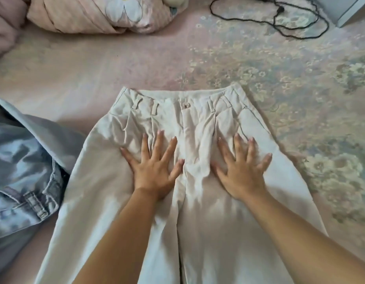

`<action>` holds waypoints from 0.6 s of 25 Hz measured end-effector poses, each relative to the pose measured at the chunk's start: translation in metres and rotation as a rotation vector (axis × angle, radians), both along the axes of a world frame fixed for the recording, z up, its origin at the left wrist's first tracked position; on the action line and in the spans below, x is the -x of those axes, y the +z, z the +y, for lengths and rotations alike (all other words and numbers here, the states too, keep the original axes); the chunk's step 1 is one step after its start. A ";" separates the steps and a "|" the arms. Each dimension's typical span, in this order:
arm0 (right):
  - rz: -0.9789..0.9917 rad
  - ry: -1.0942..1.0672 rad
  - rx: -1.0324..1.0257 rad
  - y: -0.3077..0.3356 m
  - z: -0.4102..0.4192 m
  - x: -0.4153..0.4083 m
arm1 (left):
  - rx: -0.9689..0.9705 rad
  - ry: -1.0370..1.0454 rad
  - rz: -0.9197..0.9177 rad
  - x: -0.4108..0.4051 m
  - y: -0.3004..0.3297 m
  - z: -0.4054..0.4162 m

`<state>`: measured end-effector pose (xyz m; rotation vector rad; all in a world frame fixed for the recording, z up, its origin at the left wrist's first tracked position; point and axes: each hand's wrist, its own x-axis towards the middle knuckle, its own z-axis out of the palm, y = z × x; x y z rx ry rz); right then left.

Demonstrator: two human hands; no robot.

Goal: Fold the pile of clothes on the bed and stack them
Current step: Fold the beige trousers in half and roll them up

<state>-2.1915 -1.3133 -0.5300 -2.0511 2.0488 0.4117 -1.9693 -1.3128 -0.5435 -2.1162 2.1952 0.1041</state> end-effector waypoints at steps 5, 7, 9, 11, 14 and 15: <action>0.004 -0.019 -0.013 0.004 0.001 -0.001 | 0.073 -0.017 0.061 -0.001 -0.002 -0.001; -0.005 -0.032 -0.024 0.002 -0.004 -0.003 | 0.044 0.000 0.033 -0.003 -0.001 -0.002; -0.070 -0.026 -0.123 0.011 -0.017 0.002 | -0.027 0.001 -0.011 -0.003 0.003 -0.007; -0.142 -0.039 -0.276 0.035 -0.022 0.018 | -0.159 0.020 -0.046 0.000 0.017 -0.011; -0.055 0.046 -0.194 0.043 0.038 0.040 | -0.289 0.086 0.144 0.016 0.045 0.017; -0.037 0.066 -0.150 0.041 0.080 0.046 | -0.267 0.096 0.268 0.024 0.052 0.049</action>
